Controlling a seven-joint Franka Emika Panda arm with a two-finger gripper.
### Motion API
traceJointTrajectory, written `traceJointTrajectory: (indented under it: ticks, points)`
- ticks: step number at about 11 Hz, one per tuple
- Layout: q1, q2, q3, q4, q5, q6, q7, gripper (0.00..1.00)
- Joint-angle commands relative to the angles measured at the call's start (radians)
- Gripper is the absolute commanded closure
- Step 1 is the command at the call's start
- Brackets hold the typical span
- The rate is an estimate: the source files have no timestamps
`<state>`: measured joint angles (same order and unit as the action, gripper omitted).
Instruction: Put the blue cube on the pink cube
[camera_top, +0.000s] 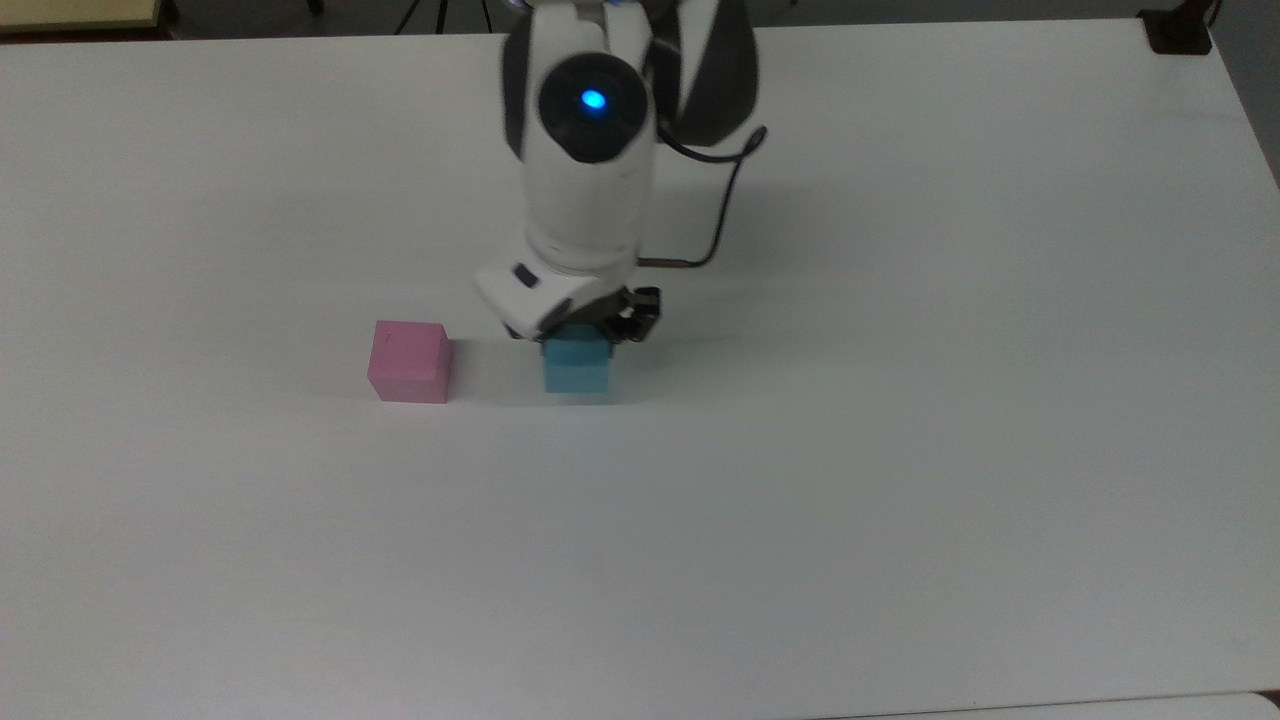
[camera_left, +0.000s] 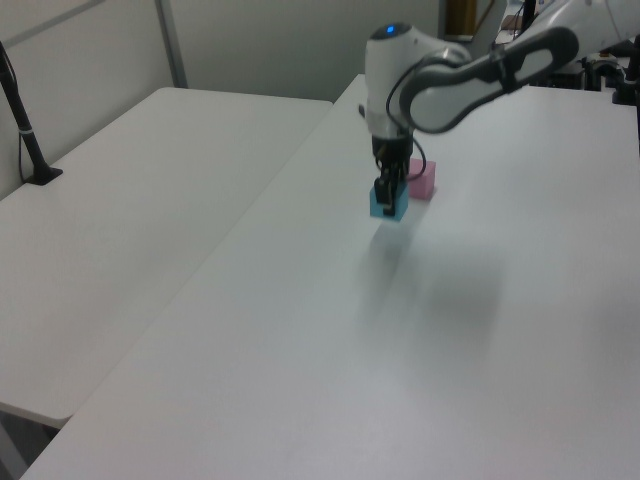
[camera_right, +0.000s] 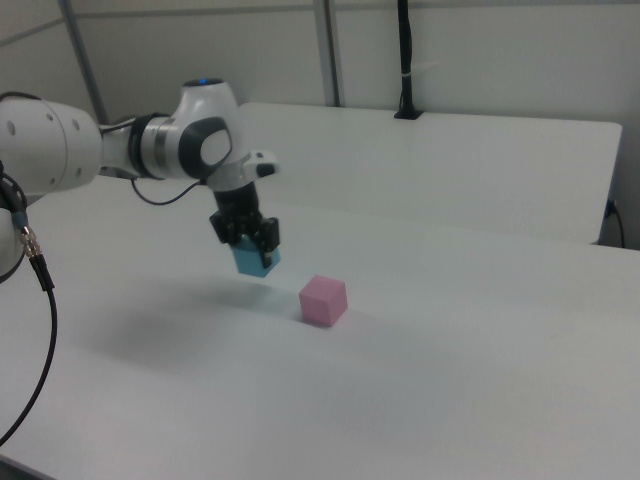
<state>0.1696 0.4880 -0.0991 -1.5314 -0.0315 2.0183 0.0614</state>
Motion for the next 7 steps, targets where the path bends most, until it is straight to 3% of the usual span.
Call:
traceJointTrajectory:
  ticks: [1, 4, 5, 6, 7]
  points:
    - [-0.114, -0.029, -0.011, 0.042, -0.027, -0.079, -0.168, 0.86]
    - [-0.166, -0.013, -0.033, 0.04, -0.033, -0.064, -0.242, 0.74]
    - [-0.173, -0.006, -0.033, 0.039, -0.047, -0.061, -0.242, 0.58]
    - [-0.177, 0.003, -0.033, 0.034, -0.054, -0.028, -0.23, 0.01]
    - [-0.177, 0.003, -0.033, 0.024, -0.054, 0.006, -0.23, 0.0]
